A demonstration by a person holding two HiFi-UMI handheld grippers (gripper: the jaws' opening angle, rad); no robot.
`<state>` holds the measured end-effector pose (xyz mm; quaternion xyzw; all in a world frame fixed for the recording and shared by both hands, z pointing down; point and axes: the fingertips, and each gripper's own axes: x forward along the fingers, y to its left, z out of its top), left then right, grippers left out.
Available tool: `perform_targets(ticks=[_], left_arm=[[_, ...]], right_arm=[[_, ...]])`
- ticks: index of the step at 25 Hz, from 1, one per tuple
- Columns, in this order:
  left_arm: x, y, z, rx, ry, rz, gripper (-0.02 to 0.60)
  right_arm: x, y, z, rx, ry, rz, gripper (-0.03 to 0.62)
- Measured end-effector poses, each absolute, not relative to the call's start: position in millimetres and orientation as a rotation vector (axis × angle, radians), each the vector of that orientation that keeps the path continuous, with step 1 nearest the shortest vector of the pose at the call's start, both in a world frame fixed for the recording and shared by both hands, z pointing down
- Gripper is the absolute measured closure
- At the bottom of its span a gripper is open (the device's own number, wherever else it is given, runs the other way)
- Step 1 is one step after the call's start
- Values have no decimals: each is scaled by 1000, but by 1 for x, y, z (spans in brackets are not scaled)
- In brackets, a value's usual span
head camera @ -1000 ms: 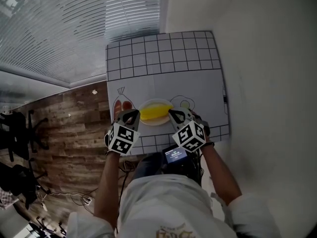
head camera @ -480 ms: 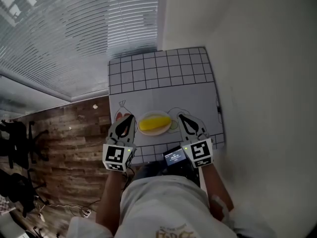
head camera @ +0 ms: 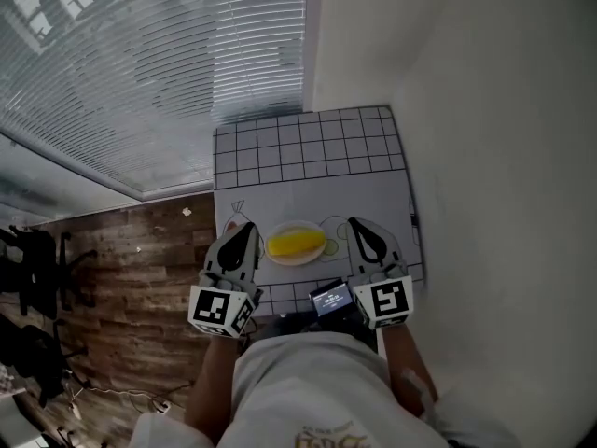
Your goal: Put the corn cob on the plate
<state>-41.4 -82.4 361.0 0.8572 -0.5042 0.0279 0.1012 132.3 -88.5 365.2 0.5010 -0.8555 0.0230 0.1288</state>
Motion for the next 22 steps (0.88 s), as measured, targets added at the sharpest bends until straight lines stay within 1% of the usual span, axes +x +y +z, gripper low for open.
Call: perform_targets(ticks=[4, 22], left_arm=[[-36, -79, 357, 2640, -1505, 174, 574], [-50, -91, 363, 2557, -1643, 224, 574]], right_arm=[[135, -91, 364, 1464, -2501, 69, 588], [138, -102, 369, 1459, -2528, 101, 588]])
